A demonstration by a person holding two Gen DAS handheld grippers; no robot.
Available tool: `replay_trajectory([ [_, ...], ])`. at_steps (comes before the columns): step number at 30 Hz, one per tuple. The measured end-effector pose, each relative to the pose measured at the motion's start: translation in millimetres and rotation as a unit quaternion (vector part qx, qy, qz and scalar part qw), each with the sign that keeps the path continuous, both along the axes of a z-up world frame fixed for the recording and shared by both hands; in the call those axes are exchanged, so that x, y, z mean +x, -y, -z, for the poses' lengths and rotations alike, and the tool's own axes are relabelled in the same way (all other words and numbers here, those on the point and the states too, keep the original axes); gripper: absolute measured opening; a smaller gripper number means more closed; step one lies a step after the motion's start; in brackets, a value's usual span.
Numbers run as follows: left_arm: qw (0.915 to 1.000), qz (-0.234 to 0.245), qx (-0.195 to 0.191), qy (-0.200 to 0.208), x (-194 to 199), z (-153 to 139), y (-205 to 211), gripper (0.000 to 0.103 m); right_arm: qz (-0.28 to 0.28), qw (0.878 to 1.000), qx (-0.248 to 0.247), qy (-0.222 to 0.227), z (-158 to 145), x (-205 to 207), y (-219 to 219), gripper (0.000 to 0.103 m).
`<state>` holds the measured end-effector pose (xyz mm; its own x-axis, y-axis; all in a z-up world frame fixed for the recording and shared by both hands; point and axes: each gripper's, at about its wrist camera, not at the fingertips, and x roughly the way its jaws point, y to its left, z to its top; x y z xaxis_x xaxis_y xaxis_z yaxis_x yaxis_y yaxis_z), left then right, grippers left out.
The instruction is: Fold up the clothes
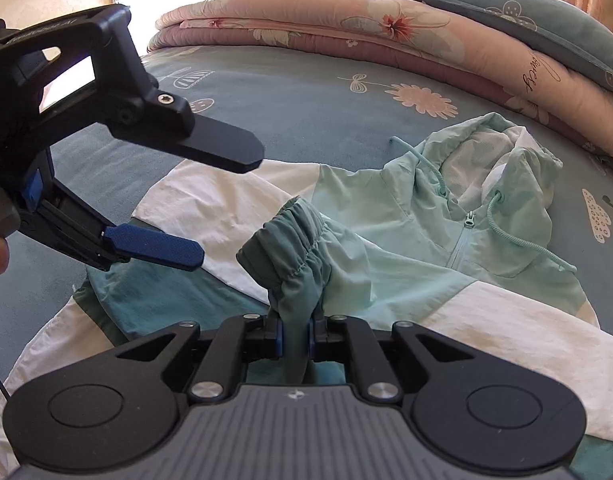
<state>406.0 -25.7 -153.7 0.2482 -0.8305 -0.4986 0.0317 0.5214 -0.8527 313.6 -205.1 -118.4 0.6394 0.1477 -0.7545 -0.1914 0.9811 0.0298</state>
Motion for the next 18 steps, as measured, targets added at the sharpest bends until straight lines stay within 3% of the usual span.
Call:
replay_trajectory([
  [2, 0.9999, 0.012, 0.012, 0.003, 2.4, 5.0, 11.0, 0.083, -0.001, 1.0, -0.005, -0.004, 2.0, 1.8, -2.5, 0.013],
  [4, 0.9997, 0.019, 0.018, 0.0, 4.6, 11.3, 17.9, 0.083, -0.007, 1.0, -0.001, -0.008, 2.9, 2.2, -5.2, 0.027],
  [7, 0.9992, 0.024, 0.028, -0.012, 7.6, 22.8, 23.7, 0.083, -0.026, 1.0, 0.013, -0.007, 0.4, -3.8, -8.6, 0.041],
  [13, 0.9986, 0.022, 0.031, -0.038, 12.7, 46.7, 31.6, 0.084, -0.013, 0.999, 0.038, -0.031, 0.4, -23.9, 5.3, 0.045],
  [16, 0.9978, 0.025, 0.052, -0.031, 14.6, 52.1, 42.0, 0.084, 0.01, 0.998, 0.051, -0.04, -0.4, -37.1, 20.3, 0.045],
  [17, 0.9975, 0.024, 0.062, -0.024, 14.4, 51.6, 44.9, 0.081, 0.019, 0.997, 0.054, -0.045, -0.3, -41.7, 25.8, 0.045],
  [18, 0.9966, 0.021, 0.078, -0.015, 13.4, 49.2, 48.1, 0.069, 0.03, 0.997, 0.056, -0.052, -0.1, -46.4, 31.8, 0.045],
])
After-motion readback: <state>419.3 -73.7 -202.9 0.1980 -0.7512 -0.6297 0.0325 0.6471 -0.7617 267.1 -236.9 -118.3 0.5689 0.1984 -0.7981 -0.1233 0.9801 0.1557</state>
